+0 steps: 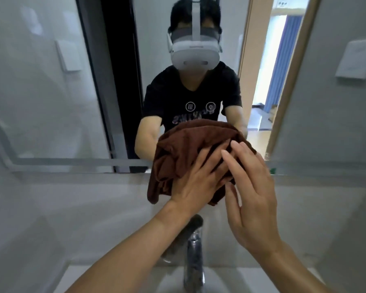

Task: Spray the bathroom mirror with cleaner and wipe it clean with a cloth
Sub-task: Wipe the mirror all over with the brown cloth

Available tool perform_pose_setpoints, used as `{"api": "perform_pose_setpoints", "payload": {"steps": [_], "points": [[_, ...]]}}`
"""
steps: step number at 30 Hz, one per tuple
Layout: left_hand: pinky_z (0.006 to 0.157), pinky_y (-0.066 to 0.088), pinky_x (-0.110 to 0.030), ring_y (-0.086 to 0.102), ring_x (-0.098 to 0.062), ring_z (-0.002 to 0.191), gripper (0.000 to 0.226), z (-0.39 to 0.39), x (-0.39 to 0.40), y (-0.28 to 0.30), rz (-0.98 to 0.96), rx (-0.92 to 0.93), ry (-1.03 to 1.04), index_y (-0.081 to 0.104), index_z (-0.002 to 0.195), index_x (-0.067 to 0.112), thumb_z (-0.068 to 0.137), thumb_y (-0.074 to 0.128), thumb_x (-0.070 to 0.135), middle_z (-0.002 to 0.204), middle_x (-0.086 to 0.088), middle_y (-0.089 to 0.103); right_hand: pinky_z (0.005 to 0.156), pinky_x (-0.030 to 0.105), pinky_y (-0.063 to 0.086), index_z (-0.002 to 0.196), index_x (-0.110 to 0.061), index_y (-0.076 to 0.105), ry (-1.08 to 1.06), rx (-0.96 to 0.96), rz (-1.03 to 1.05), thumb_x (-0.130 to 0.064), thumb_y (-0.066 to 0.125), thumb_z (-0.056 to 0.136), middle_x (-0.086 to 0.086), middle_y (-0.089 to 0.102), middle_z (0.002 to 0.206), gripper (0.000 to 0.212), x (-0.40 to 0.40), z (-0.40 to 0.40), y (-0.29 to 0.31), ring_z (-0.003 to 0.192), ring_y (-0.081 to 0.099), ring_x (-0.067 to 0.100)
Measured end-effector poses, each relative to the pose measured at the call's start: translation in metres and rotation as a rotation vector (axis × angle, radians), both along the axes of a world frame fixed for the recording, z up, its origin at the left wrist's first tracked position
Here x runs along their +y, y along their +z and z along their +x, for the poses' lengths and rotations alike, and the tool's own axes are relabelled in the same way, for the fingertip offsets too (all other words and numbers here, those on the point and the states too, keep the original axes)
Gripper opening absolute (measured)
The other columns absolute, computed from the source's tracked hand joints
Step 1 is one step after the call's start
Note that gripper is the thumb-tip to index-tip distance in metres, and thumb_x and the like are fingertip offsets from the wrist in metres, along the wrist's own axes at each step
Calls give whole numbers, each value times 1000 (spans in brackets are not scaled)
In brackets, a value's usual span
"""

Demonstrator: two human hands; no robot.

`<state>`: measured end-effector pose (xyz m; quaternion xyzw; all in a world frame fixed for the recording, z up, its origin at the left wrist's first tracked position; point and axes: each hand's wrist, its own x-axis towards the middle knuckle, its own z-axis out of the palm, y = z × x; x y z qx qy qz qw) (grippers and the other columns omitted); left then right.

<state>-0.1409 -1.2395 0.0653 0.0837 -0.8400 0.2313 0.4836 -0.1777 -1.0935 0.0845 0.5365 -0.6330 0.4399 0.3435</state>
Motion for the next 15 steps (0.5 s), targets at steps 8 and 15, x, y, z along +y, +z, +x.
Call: {"api": "perform_pose_setpoints", "payload": {"steps": [8,15], "points": [[123,11,-46,26,-24,144,64,-62,62,21,-97,-115,-58,25,158,25,102,48,45,163,-2,22,117,54,29,151,-11,39,-303,-260,-157,0,47,92,3,34,160,60,77,-79,-1,149,28,16],[123,4,-48,24,-27,151,61,-143,124,29,-208,-259,-173,20,159,18,105,41,38,166,-5,17,123,39,22,156,-14,29,-485,-436,-255,-9,40,95,-4,24,164,62,132,-139,-14,151,21,10]]}}
